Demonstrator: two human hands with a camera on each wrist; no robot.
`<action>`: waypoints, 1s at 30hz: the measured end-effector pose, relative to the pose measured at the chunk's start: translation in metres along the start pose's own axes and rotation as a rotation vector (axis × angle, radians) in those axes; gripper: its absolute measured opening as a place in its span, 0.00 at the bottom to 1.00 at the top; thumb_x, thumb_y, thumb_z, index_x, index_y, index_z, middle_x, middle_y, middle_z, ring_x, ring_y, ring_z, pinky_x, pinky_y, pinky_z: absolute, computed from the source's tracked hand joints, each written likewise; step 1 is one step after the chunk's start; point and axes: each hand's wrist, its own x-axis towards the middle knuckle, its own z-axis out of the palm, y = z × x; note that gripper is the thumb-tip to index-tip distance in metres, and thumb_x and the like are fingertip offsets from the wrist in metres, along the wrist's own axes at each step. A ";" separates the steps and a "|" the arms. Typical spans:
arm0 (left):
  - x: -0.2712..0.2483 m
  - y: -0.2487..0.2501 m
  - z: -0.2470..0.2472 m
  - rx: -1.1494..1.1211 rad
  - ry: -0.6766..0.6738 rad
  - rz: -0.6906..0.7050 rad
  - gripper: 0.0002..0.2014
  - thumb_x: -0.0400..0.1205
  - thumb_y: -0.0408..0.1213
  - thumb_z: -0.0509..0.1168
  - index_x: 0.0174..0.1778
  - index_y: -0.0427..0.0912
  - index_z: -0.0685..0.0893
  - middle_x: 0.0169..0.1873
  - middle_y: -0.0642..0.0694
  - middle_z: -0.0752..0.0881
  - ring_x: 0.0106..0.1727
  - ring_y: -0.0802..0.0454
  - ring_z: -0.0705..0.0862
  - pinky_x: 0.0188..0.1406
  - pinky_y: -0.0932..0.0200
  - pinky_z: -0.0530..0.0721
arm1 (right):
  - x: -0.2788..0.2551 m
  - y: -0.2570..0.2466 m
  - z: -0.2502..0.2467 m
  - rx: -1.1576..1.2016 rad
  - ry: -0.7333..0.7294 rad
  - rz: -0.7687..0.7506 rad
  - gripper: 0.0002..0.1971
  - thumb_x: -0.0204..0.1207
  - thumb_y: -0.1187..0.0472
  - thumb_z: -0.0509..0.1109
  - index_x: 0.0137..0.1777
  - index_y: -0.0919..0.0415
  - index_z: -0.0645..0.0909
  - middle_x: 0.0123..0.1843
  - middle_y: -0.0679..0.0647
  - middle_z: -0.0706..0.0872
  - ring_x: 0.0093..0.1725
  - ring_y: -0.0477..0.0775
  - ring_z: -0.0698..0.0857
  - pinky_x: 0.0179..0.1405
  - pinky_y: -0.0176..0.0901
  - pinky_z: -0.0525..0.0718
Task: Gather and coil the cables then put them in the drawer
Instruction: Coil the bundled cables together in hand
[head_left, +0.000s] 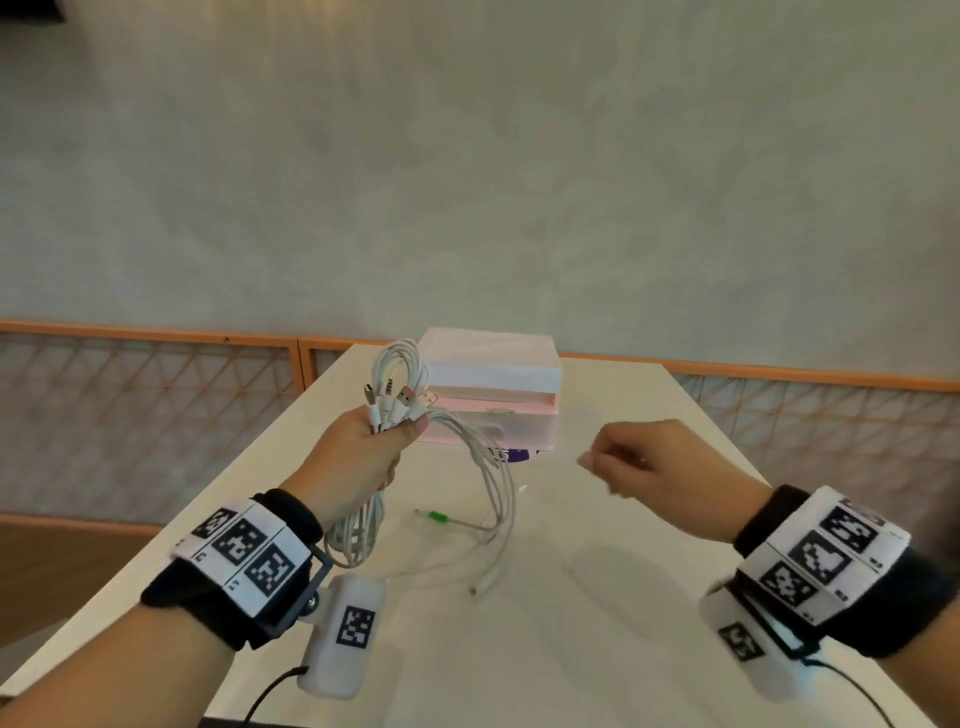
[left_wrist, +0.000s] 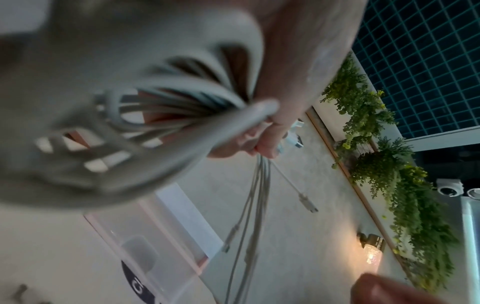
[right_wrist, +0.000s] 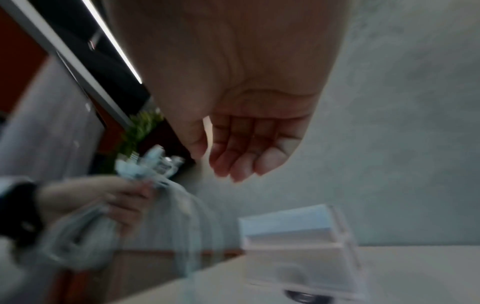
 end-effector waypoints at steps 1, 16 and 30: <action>0.001 0.001 0.005 -0.028 0.006 0.000 0.13 0.83 0.40 0.64 0.33 0.42 0.75 0.15 0.53 0.66 0.17 0.56 0.63 0.21 0.63 0.65 | -0.002 -0.018 0.005 0.110 -0.069 0.003 0.15 0.78 0.47 0.64 0.37 0.56 0.82 0.30 0.49 0.87 0.28 0.40 0.82 0.35 0.31 0.78; -0.031 0.012 0.056 0.122 -0.262 0.116 0.14 0.80 0.47 0.67 0.27 0.59 0.79 0.16 0.56 0.77 0.22 0.55 0.73 0.27 0.59 0.74 | 0.032 -0.055 0.041 1.380 0.106 0.215 0.08 0.81 0.60 0.62 0.57 0.59 0.78 0.49 0.57 0.87 0.51 0.56 0.84 0.56 0.49 0.81; -0.044 0.012 0.068 0.368 -0.535 0.134 0.18 0.79 0.55 0.65 0.21 0.68 0.76 0.16 0.57 0.77 0.22 0.53 0.78 0.36 0.54 0.81 | 0.023 -0.061 0.018 0.479 0.059 0.087 0.30 0.78 0.36 0.48 0.51 0.63 0.78 0.38 0.47 0.77 0.36 0.44 0.76 0.43 0.38 0.73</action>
